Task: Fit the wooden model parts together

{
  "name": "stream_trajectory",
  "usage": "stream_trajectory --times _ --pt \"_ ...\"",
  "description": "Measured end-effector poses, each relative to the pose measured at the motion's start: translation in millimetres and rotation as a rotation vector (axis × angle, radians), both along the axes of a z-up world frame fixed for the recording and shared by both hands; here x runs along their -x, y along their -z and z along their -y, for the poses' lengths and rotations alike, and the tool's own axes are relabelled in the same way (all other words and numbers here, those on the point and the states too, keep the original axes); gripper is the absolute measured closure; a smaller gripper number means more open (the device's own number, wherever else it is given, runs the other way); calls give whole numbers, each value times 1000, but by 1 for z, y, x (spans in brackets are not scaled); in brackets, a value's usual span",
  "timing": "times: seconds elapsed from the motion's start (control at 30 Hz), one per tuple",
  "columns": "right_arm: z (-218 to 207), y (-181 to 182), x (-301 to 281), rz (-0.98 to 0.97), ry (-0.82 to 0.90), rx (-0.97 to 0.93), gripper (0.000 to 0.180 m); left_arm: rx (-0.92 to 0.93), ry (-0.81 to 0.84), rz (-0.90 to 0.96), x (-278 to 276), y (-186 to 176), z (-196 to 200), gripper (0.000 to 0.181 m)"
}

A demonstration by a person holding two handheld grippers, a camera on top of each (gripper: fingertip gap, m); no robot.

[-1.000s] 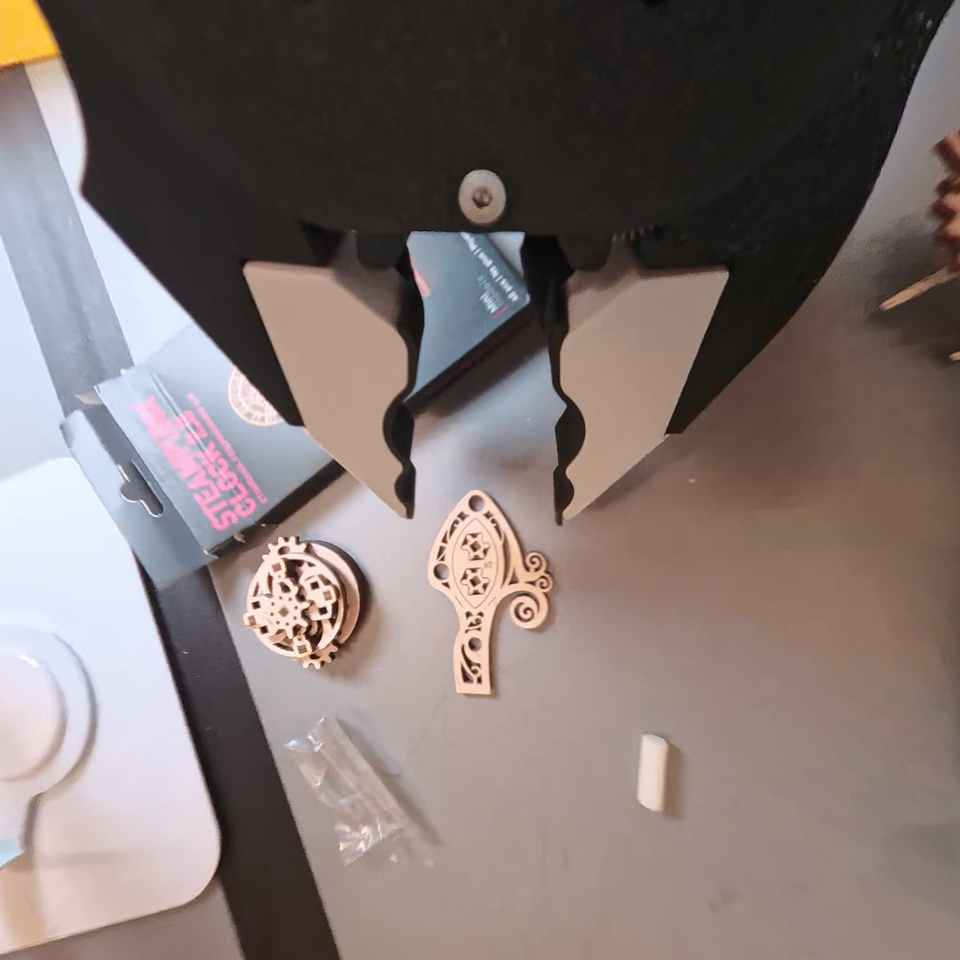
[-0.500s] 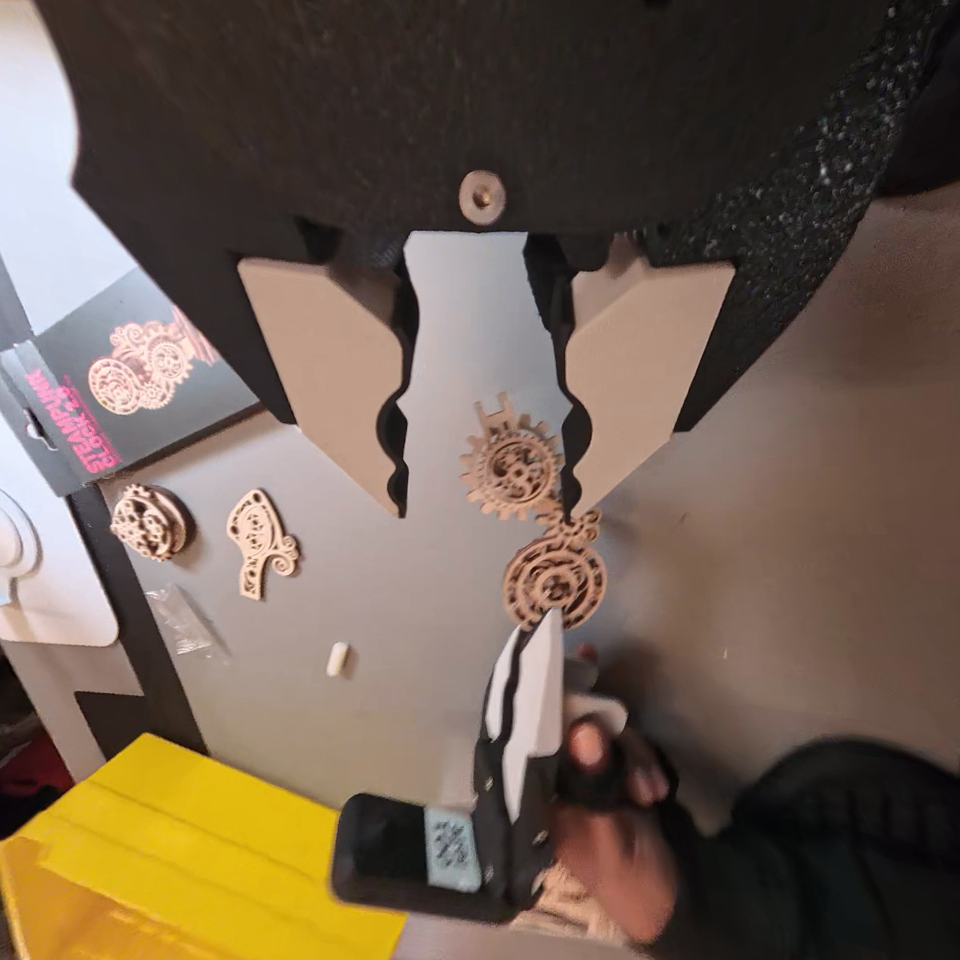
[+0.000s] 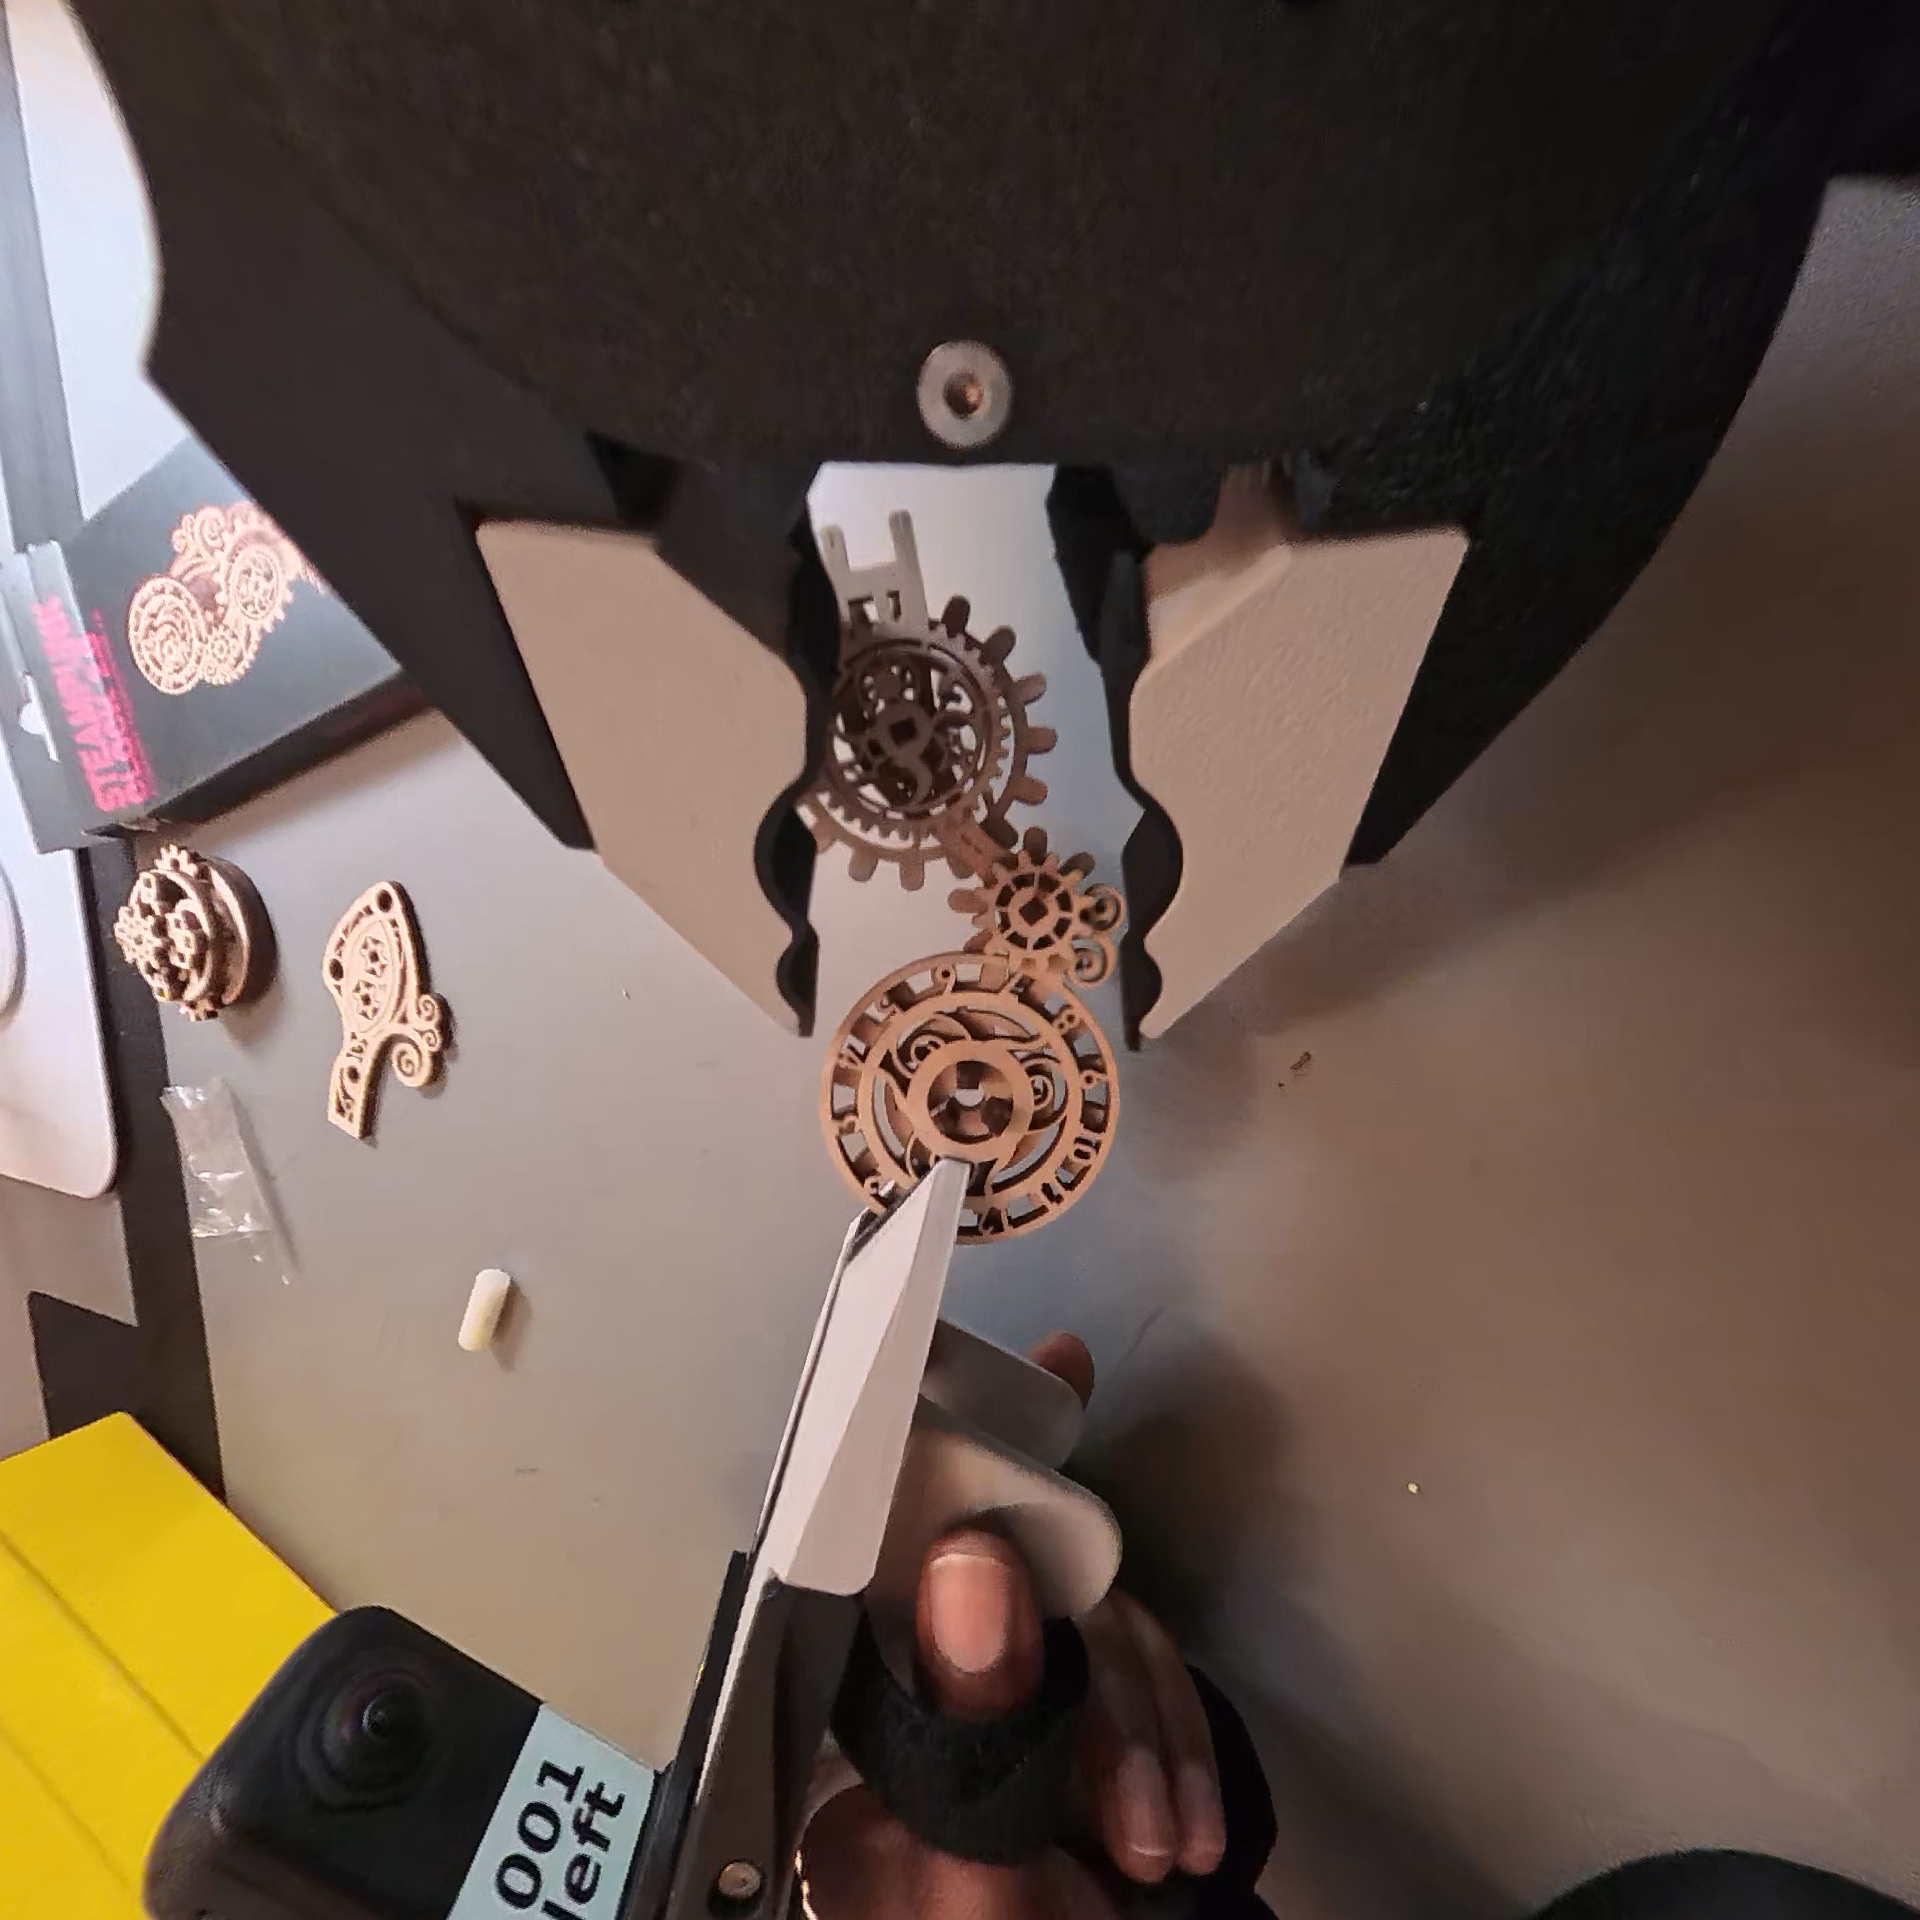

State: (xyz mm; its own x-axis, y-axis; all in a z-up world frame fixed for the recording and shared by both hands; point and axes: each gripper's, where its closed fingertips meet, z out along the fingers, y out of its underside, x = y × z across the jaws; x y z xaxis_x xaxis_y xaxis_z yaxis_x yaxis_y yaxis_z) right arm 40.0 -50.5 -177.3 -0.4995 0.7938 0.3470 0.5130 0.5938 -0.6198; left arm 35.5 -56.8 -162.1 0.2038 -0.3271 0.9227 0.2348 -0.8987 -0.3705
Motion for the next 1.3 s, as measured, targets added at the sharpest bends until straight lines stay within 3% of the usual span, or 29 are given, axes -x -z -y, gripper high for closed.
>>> stream_trajectory --times 0.4,1.1,1.3 --pt "3 5 -1 46 9 122 129 5 10 -5 -1 2 0 174" --pt "-6 11 -1 72 59 151 130 -4 -44 -23 12 5 -8 174" --pt "-11 11 -1 85 81 168 129 -18 -85 -57 21 5 -13 166"
